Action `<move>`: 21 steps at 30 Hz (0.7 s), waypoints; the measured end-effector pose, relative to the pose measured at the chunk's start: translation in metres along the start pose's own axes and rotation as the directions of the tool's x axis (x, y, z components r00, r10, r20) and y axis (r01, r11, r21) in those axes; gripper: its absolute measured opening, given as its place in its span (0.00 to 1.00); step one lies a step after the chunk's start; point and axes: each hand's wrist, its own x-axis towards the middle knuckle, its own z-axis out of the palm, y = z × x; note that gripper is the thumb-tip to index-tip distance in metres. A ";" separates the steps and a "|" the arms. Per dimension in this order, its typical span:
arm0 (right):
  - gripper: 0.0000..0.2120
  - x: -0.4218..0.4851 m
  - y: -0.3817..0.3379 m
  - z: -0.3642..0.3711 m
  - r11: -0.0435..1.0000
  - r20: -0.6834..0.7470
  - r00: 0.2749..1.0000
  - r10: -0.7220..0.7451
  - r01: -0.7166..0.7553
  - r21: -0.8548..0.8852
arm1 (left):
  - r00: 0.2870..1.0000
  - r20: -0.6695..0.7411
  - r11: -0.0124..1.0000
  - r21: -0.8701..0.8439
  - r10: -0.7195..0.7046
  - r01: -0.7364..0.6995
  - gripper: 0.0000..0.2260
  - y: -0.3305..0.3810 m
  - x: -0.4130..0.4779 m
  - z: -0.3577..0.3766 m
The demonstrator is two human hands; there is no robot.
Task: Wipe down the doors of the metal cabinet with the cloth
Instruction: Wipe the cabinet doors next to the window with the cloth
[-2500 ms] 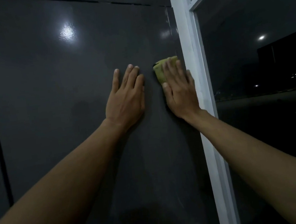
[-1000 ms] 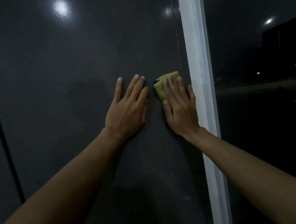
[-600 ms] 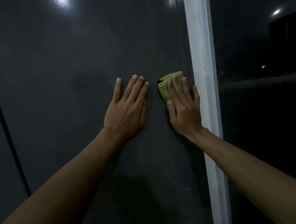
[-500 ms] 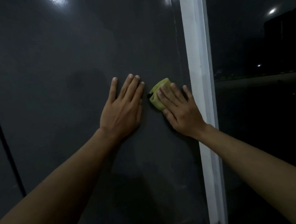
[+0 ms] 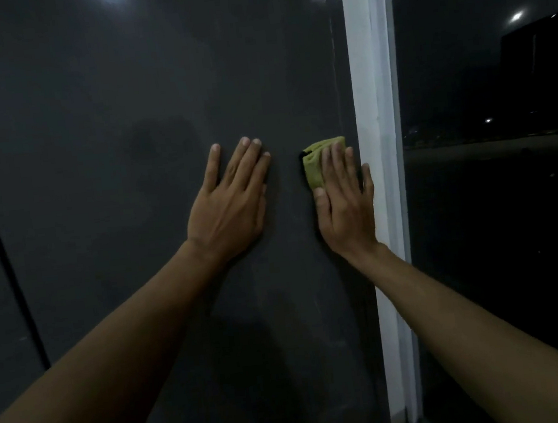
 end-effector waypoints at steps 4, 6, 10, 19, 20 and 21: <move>0.26 -0.017 -0.005 0.011 0.942 0.075 0.942 -0.326 0.331 -0.061 | 1.000 -0.018 1.000 -0.013 -0.002 0.002 0.22 0.001 -0.004 0.000; 0.26 -0.026 0.006 0.006 0.835 0.153 0.831 -0.534 0.547 -0.061 | 1.000 -0.017 1.000 -0.014 -0.007 0.006 0.22 0.001 -0.005 -0.001; 0.24 -0.022 0.025 -0.005 0.874 0.151 0.876 -0.458 0.474 -0.105 | 1.000 0.006 1.000 -0.029 -0.011 0.011 0.22 0.003 -0.011 -0.002; 0.24 -0.051 0.019 -0.010 0.840 0.224 0.826 -0.517 0.540 -0.051 | 0.999 0.036 1.000 -0.016 -0.003 0.003 0.22 0.005 -0.020 0.000; 0.24 -0.048 0.026 -0.013 0.847 0.225 0.836 -0.500 0.527 -0.073 | 0.999 0.034 1.000 -0.017 -0.004 0.005 0.22 0.006 -0.021 0.000; 0.24 -0.045 0.031 -0.016 0.881 0.209 0.874 -0.438 0.464 -0.096 | 0.999 0.032 1.000 -0.016 -0.003 0.003 0.22 0.006 -0.023 0.000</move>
